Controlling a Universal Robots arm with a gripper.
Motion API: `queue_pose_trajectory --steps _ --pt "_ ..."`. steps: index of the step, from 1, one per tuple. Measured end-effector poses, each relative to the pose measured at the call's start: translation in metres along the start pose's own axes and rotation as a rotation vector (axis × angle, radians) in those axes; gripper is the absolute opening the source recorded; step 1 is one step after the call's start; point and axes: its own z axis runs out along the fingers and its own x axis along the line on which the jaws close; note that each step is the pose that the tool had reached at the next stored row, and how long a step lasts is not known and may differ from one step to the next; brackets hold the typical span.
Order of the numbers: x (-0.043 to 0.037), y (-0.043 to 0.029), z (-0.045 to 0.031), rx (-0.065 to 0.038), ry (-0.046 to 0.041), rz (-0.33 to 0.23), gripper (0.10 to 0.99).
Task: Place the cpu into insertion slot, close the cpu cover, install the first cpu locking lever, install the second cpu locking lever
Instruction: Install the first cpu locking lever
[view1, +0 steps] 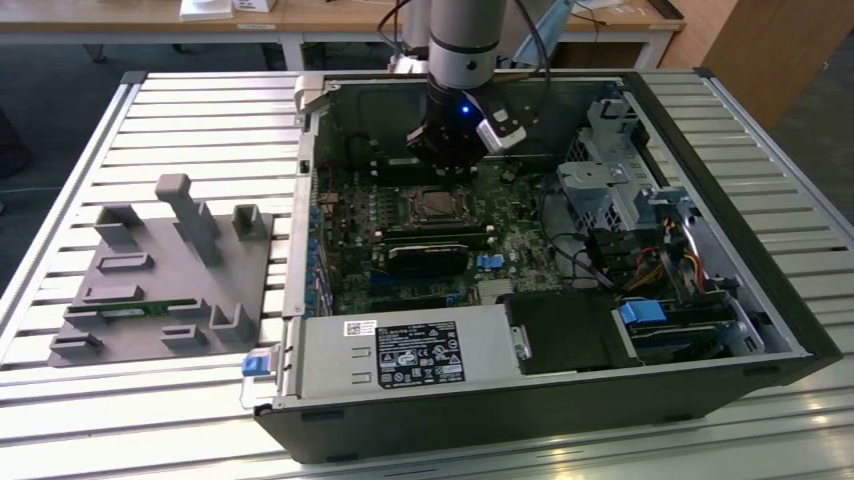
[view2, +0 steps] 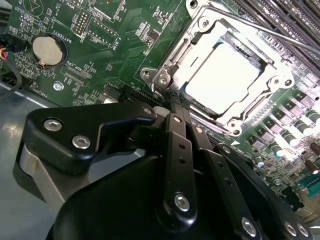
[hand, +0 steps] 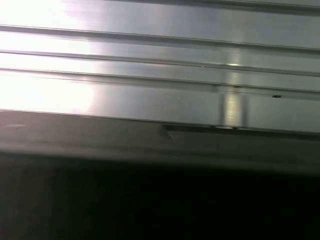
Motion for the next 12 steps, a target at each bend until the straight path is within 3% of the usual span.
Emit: queue_pose_trajectory --steps 12 --pt "-0.0015 0.0025 0.0016 0.002 0.0018 0.000 0.106"
